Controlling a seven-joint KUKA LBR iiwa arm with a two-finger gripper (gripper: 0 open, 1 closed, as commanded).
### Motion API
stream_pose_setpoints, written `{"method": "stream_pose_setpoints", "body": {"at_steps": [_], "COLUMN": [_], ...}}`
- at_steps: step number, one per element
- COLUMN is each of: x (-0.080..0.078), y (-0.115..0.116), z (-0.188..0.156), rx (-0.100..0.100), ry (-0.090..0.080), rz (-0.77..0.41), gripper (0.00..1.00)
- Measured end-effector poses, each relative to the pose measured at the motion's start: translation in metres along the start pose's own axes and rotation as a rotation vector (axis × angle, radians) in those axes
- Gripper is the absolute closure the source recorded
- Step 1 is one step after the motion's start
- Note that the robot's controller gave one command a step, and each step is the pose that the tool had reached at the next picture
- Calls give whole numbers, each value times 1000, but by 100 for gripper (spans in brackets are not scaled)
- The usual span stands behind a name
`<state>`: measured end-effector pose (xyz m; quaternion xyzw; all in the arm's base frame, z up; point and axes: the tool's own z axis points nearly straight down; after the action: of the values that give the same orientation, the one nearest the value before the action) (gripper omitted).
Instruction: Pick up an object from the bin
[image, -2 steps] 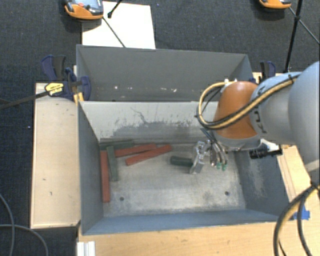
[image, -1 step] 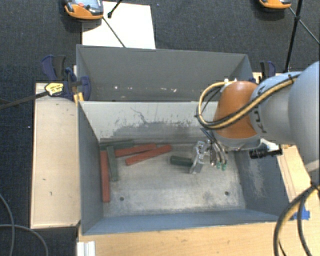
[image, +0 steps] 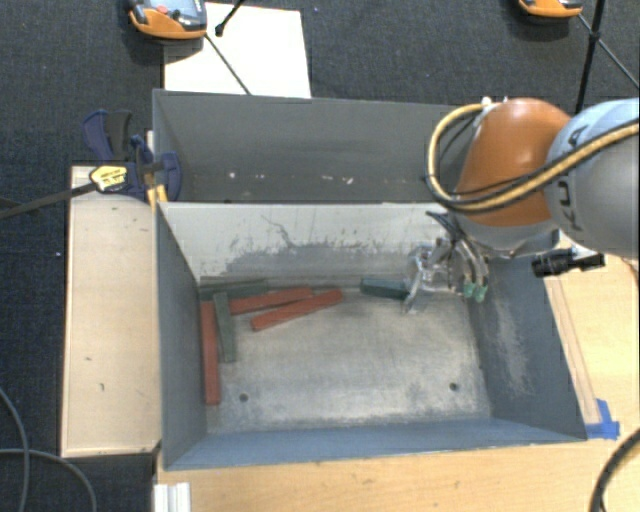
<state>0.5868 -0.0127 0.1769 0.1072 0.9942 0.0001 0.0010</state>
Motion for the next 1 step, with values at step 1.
{"method": "stream_pose_setpoints", "body": {"at_steps": [1], "x": [0], "y": [0], "z": [0], "rx": [0], "ry": [0], "rz": [-2], "gripper": [100]}}
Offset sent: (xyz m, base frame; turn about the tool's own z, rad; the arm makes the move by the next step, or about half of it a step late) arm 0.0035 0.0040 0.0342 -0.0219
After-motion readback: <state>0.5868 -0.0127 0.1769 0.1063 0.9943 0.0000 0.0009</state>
